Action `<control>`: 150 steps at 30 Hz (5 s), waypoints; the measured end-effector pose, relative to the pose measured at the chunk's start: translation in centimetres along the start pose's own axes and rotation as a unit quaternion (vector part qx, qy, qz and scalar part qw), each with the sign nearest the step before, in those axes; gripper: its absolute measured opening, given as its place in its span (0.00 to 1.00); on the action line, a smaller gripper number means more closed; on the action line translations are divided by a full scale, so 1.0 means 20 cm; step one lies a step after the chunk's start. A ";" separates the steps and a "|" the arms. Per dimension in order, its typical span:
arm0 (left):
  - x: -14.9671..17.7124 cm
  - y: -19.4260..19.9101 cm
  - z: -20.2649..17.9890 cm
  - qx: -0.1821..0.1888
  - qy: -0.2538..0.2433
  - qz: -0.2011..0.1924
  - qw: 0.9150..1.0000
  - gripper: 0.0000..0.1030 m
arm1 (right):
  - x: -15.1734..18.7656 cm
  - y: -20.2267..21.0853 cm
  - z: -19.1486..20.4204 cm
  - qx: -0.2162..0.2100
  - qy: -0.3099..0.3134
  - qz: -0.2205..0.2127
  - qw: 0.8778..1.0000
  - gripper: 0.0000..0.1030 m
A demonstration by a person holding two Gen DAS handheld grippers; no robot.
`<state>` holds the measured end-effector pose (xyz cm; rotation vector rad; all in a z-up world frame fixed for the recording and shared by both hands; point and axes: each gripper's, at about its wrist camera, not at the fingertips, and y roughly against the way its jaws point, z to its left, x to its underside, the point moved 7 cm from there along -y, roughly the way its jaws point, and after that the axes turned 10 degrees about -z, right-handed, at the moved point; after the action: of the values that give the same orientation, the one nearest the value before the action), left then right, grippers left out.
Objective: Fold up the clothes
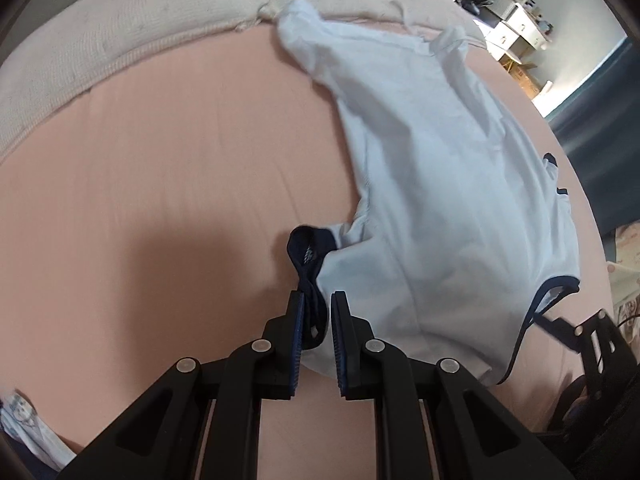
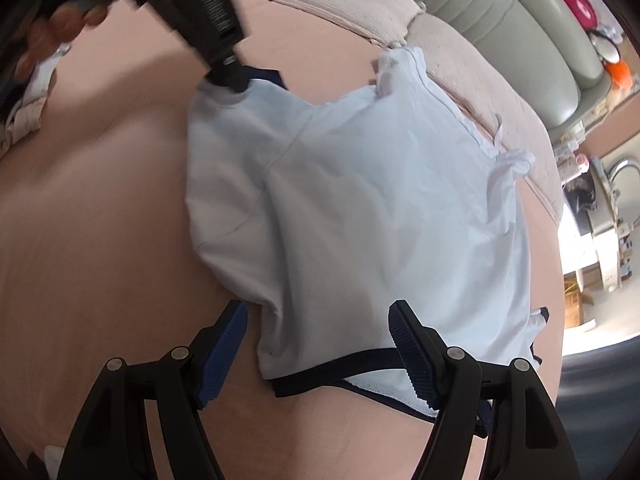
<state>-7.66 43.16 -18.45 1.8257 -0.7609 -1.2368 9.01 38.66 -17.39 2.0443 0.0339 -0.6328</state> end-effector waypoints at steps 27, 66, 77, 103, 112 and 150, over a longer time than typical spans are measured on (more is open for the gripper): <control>0.20 0.12 0.02 -0.024 -0.020 0.062 0.998 0.69 | -0.13 -0.08 0.36 0.123 0.211 -0.148 0.958 0.62; 0.42 0.19 0.18 0.171 0.351 0.022 0.920 0.81 | -0.21 0.09 0.07 0.132 0.093 -0.170 0.972 0.09; 0.34 0.01 0.03 0.152 0.301 0.014 0.941 0.72 | -0.21 0.10 0.03 0.124 0.080 -0.168 0.975 0.09; -0.03 0.20 -0.28 0.192 0.165 -0.105 0.962 0.05 | -0.10 0.07 -0.08 -0.134 -0.149 -0.108 0.974 0.09; -0.18 0.07 -0.53 0.204 0.102 -0.092 0.969 0.05 | 0.12 -0.06 -0.34 -0.168 -0.301 -0.044 0.938 0.09; -0.13 0.04 -0.41 -0.115 -0.108 -0.092 0.983 0.77 | 0.41 -0.09 -0.37 -0.124 -0.297 0.022 0.946 0.20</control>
<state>-0.94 47.22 -14.84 1.6180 -0.5467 -1.5920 18.69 43.73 -19.48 1.5422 -0.2721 -1.1331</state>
